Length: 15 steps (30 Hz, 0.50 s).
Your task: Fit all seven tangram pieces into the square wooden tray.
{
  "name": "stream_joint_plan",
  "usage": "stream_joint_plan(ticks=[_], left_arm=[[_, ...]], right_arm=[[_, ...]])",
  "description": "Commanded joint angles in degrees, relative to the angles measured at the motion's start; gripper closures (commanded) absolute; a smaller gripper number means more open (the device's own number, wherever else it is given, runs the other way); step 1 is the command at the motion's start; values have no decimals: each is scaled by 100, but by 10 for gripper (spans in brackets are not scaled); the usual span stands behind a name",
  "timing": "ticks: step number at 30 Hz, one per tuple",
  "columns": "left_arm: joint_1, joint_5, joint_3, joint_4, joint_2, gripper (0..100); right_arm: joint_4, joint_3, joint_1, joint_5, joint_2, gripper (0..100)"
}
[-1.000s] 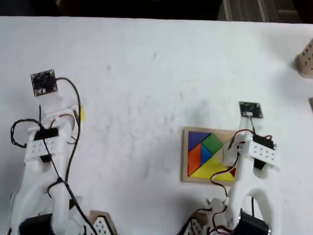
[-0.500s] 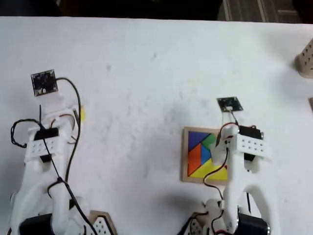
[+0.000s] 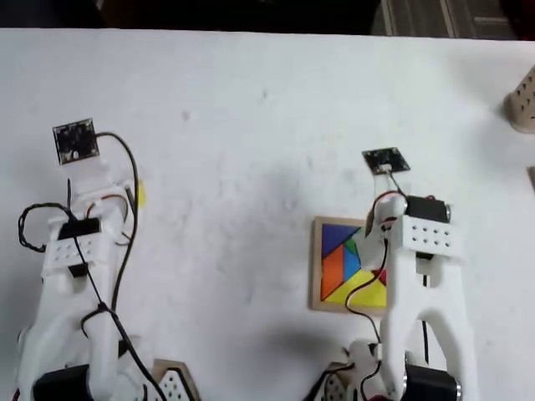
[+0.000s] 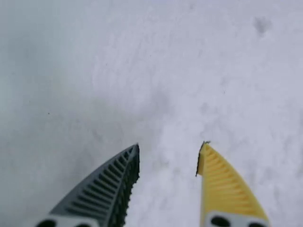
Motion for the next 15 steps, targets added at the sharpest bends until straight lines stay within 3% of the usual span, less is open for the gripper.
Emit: stream_joint_plan(ticks=[1,3,8,15], left_arm=[[31,35,-316,0,-4,774],[31,35,-316,0,-4,774],[31,35,-316,0,-4,774],[31,35,-316,0,-4,774]], right_arm=[[48,-264,-259,26,-233,995],[31,-220,-374,26,-215,954],[-901,378,-453,26,-215,978],[-1868,1292,171,123,-215,981]])
